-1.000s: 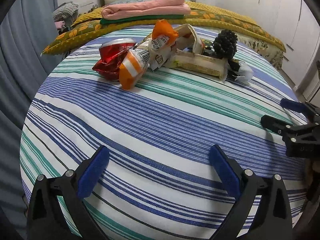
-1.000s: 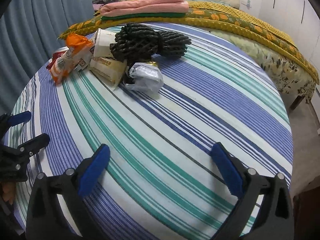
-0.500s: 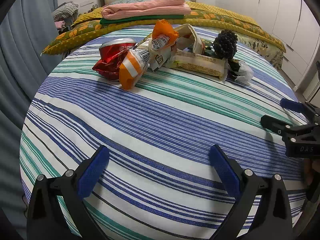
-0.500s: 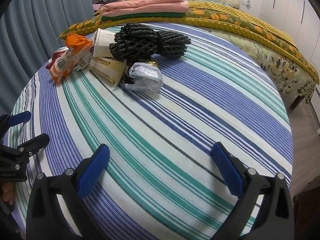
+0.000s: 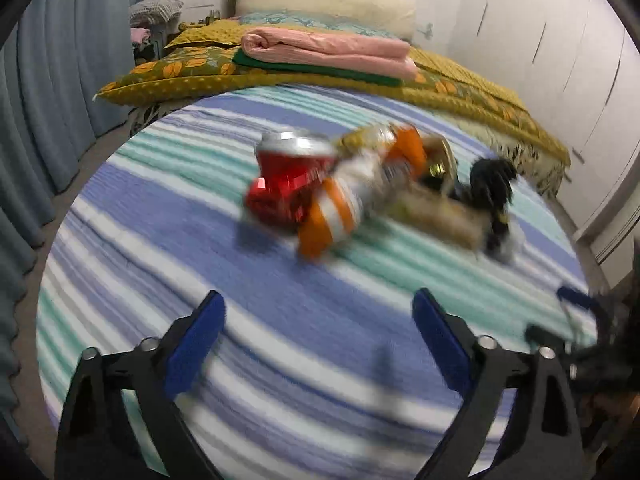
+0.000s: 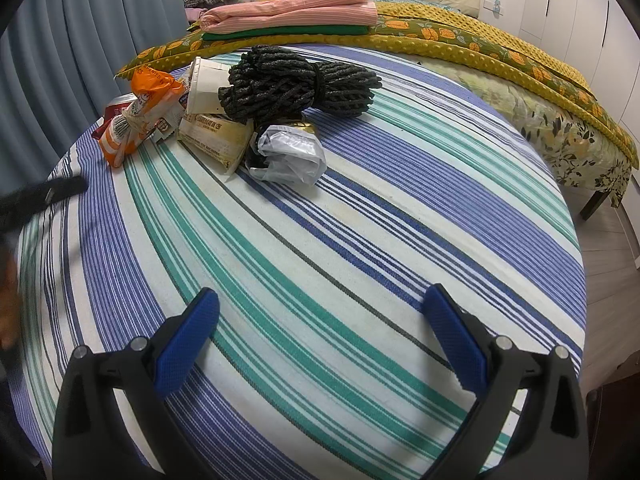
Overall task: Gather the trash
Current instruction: 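Move both tools back over the table toward the orange-and-white wrapper, then grasp the orange-and-white wrapper with the left tool while the right tool grasps the gold-and-silver wrapper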
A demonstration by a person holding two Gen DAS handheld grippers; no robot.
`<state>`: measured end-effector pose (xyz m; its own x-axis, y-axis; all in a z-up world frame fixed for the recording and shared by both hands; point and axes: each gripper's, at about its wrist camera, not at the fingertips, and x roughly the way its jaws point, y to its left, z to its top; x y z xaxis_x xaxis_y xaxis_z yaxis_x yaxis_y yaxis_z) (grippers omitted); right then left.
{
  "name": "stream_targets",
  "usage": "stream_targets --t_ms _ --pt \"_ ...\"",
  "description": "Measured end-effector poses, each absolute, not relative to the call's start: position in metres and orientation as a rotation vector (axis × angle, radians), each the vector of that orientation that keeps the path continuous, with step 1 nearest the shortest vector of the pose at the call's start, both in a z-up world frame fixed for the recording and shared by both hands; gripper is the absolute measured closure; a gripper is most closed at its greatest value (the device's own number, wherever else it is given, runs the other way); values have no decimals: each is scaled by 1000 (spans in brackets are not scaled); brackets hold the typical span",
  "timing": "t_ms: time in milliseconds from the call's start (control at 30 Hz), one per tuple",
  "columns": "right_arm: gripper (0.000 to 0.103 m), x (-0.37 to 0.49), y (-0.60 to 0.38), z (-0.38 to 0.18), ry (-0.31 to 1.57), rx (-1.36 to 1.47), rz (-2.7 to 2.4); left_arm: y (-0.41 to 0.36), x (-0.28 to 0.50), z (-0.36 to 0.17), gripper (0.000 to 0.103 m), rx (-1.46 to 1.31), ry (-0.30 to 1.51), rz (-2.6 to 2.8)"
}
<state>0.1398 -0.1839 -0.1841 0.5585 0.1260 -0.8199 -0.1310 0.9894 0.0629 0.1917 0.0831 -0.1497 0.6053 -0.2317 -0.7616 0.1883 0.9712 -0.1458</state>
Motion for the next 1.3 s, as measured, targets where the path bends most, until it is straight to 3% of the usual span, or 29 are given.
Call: stream_targets --t_ms 200,267,433,600,667,733,867,1300 --pt "4 140 -184 -184 967 -6 151 62 226 -157 41 23 907 -256" --pt "5 140 -184 -184 967 -5 151 61 229 -158 76 24 916 -263" --pt "4 140 -184 -184 967 -5 151 64 199 -146 82 -1 938 -296" --pt "4 140 -184 -184 967 -5 151 69 146 -140 77 19 1012 -317" --pt "4 140 -185 -184 967 -5 152 69 132 -141 49 45 1018 -328" --pt "4 140 -184 -183 967 -5 152 68 124 -142 34 73 997 -356" --pt "4 140 -184 -183 967 -4 152 62 127 -142 15 114 939 -402" --pt "4 140 -185 -183 967 -4 153 20 168 -158 14 238 901 -439"
